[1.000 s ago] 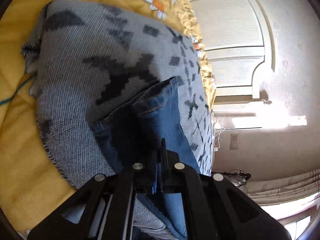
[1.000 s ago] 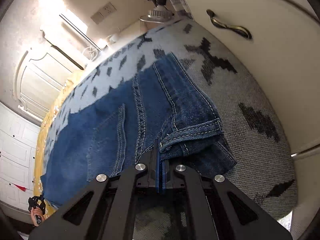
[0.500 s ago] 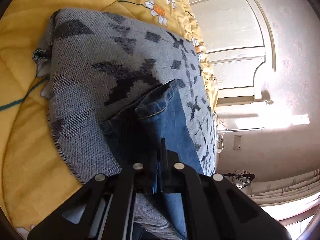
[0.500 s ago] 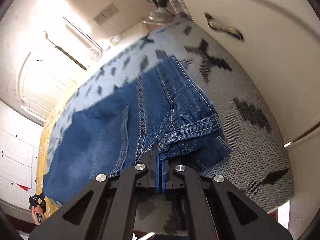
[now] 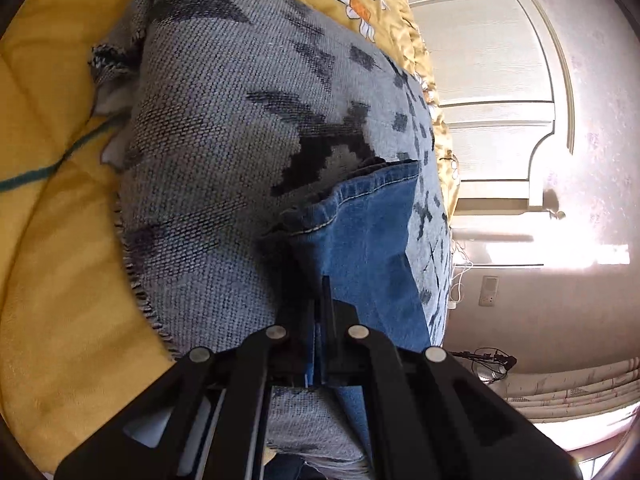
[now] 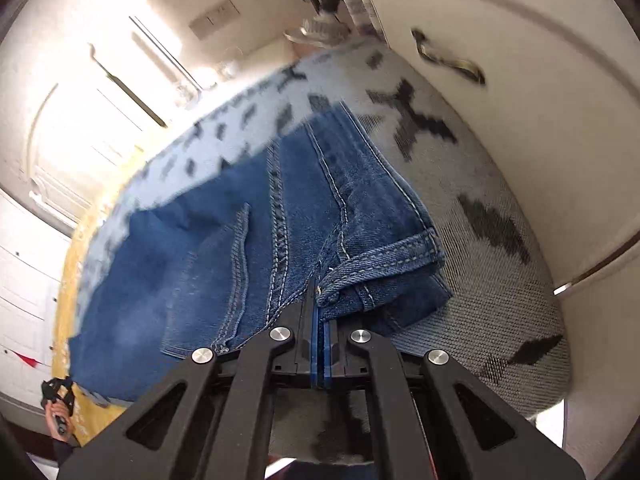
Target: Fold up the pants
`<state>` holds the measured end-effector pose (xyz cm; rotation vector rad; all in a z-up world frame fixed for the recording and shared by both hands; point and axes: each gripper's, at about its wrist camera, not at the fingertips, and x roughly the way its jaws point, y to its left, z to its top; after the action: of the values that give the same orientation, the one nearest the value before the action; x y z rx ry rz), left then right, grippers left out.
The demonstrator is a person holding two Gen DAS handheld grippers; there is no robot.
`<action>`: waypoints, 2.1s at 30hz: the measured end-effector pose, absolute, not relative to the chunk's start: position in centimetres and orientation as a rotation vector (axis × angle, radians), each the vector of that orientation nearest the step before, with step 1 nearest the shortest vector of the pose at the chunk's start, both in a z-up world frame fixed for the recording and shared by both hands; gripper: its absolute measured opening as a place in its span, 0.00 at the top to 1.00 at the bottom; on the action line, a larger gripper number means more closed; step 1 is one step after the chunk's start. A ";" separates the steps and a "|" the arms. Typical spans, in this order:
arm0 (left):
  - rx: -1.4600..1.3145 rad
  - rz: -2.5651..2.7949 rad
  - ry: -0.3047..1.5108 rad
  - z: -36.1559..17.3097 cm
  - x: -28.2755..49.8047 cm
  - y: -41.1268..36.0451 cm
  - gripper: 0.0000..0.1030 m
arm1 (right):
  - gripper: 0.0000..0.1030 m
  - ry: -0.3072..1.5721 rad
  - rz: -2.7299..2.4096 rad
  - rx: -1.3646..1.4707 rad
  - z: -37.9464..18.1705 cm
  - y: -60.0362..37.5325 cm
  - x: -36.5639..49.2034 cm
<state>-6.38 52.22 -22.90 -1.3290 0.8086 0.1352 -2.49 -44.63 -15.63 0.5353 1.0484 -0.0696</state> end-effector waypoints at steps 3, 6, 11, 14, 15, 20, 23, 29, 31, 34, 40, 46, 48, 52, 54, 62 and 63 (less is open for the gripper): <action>-1.251 0.148 0.797 -22.8 -6.4 52.9 0.96 | 0.99 1.050 -0.081 0.470 -16.4 -44.0 -2.2; -1.205 0.149 0.800 -22.4 -6.5 53.6 0.93 | 0.99 1.070 -0.120 0.410 -16.8 -43.6 -2.0; -1.023 0.317 0.777 -19.3 -7.4 54.7 0.66 | 0.92 1.068 -0.162 0.358 -16.4 -43.3 -2.2; -0.843 0.285 0.762 -16.4 -5.1 53.8 0.59 | 0.90 1.066 -0.169 0.326 -16.0 -43.0 -2.4; -0.765 0.260 0.771 -15.5 -3.6 53.0 0.52 | 0.89 1.067 -0.172 0.324 -15.8 -43.0 -2.4; -0.422 0.171 0.907 -14.9 5.4 49.8 0.34 | 0.80 1.084 -0.175 0.330 -14.8 -43.3 -2.2; -0.399 0.071 1.014 -16.7 8.7 49.5 0.46 | 0.76 1.096 -0.166 0.325 -13.9 -43.3 -2.5; -0.363 0.069 1.089 -18.8 10.1 50.2 0.82 | 0.17 1.063 -0.334 0.201 -11.2 -45.0 -3.8; -0.368 0.099 1.077 -18.8 9.9 50.0 0.82 | 0.23 1.028 -0.395 0.160 -9.6 -45.1 -3.8; -0.382 0.140 1.064 -18.9 9.6 49.7 0.82 | 0.28 0.959 -0.229 0.116 -7.2 -42.2 -1.4; -0.422 0.220 1.041 -19.0 9.1 49.5 0.80 | 0.38 0.947 0.265 -0.120 -8.1 -30.4 9.6; -0.265 0.349 0.967 -15.8 7.5 47.4 0.79 | 0.70 1.008 0.550 0.061 -14.0 -24.1 18.1; -0.182 0.349 0.884 -13.5 6.7 44.7 0.77 | 0.71 1.009 0.527 0.056 -15.6 -23.3 19.8; -0.053 0.039 0.800 -10.1 6.7 34.1 0.56 | 0.72 0.971 0.380 0.114 -17.1 -24.0 22.2; 0.017 -0.132 0.795 -10.0 7.8 27.9 0.55 | 0.72 0.925 0.294 0.094 -16.8 -24.5 22.1; 0.167 -0.603 0.943 -15.9 15.2 8.4 0.82 | 0.72 0.804 0.365 0.266 -12.4 -26.2 18.5; 0.206 -0.539 0.963 -17.2 16.3 8.5 0.84 | 0.72 0.820 0.411 0.241 -12.2 -25.3 17.7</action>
<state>16.26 8.46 -17.20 0.2060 0.9632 -0.5393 17.73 -25.28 -12.21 0.2407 0.8201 0.4105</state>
